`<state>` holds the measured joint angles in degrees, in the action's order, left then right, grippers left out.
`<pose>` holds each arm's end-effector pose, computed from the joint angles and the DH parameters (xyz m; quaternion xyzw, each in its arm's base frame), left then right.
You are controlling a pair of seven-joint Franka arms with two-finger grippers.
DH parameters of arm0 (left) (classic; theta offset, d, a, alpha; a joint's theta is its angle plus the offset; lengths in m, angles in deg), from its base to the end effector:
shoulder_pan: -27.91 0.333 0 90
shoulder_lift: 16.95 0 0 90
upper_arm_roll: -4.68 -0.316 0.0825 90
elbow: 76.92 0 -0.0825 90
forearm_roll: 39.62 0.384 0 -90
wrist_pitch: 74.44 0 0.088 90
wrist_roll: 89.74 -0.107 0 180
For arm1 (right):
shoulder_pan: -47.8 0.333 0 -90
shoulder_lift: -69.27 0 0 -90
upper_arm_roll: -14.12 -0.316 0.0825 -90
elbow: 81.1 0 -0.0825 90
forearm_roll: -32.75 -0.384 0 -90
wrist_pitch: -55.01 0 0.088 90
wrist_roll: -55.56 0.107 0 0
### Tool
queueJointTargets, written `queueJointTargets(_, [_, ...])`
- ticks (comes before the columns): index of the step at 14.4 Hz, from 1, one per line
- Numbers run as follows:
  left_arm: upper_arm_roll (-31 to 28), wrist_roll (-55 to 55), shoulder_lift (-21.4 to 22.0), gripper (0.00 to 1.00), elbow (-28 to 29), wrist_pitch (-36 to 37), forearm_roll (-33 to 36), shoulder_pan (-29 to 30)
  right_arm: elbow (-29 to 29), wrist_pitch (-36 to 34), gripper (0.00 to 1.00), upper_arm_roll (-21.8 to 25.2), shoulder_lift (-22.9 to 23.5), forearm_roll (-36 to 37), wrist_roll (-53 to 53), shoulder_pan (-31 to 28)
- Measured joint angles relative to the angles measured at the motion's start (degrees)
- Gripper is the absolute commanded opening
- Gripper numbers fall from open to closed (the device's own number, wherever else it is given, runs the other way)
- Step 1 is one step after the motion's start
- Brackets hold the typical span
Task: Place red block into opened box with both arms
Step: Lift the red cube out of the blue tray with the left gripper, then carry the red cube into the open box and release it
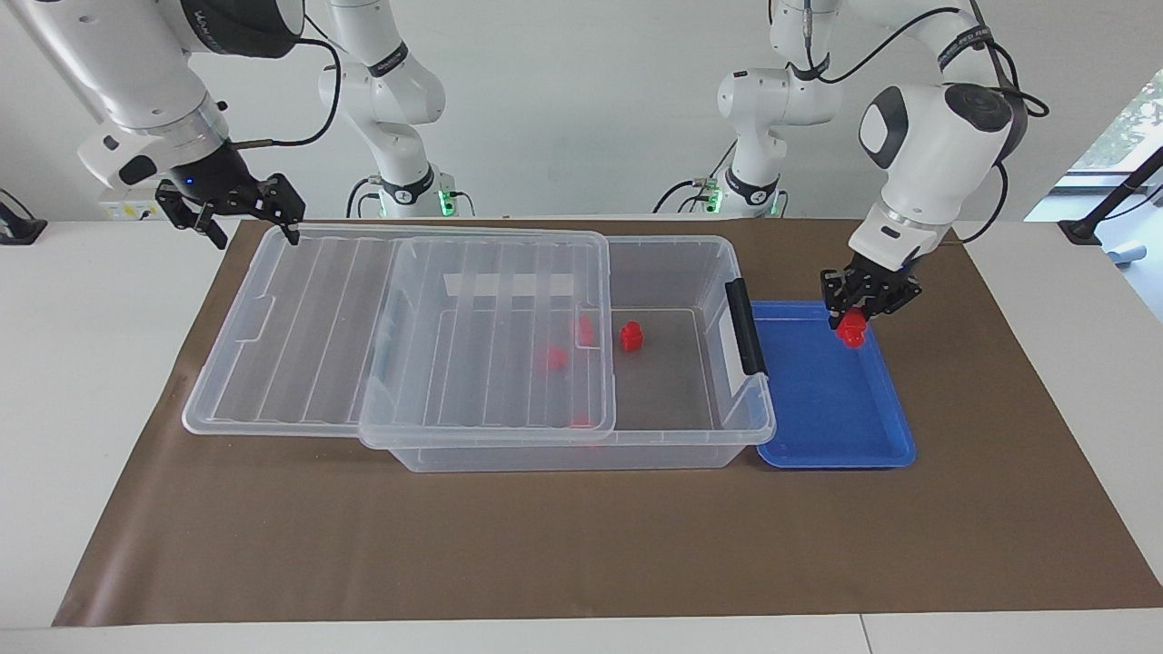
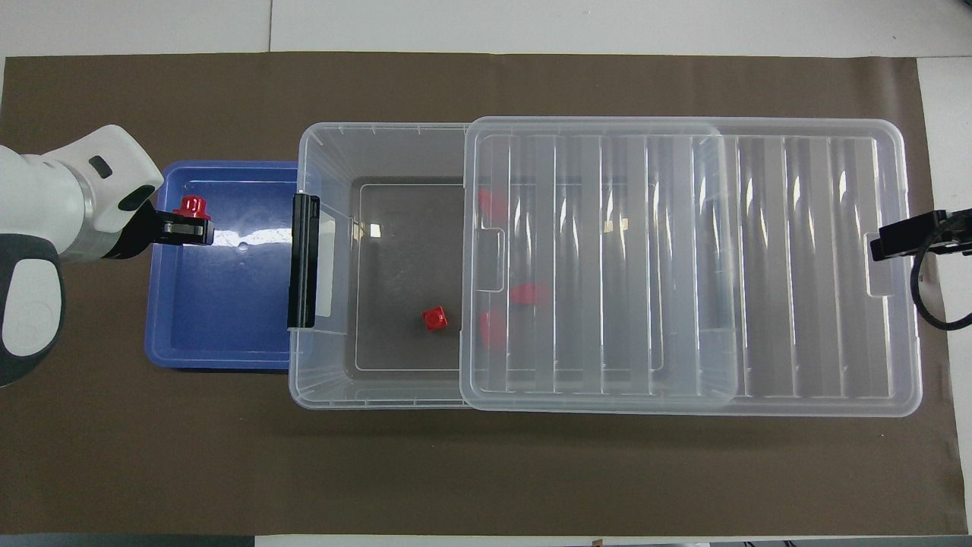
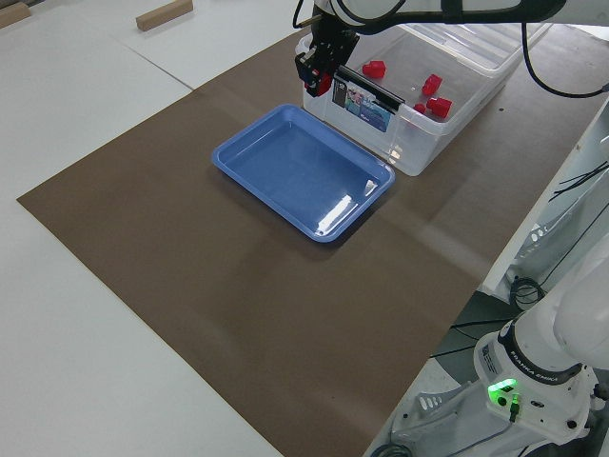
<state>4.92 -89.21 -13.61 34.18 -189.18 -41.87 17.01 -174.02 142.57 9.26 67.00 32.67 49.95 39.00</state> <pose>0.5443 -0.1096 0.5192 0.9943 -0.0852 0.0587 0.0243 0.5358 -0.0358 0.6185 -0.9995 -0.0145 0.0270 0.0013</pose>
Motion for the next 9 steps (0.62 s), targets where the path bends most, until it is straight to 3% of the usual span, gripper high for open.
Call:
queueJointTargets(5, [0.7, 14.4, -1.2, 0.00, -1.5, -0.6, 0.0, -12.5, -0.1, 0.0, 1.00, -0.2, 0.0, 0.0, 3.2, 1.9])
queueJointTargets(9, [0.9, 25.0, -8.8, 0.00, -1.2, -7.8, 2.3, -19.1, -0.3, 0.0, 1.00, -0.1, 0.0, 0.0, 3.2, 1.7])
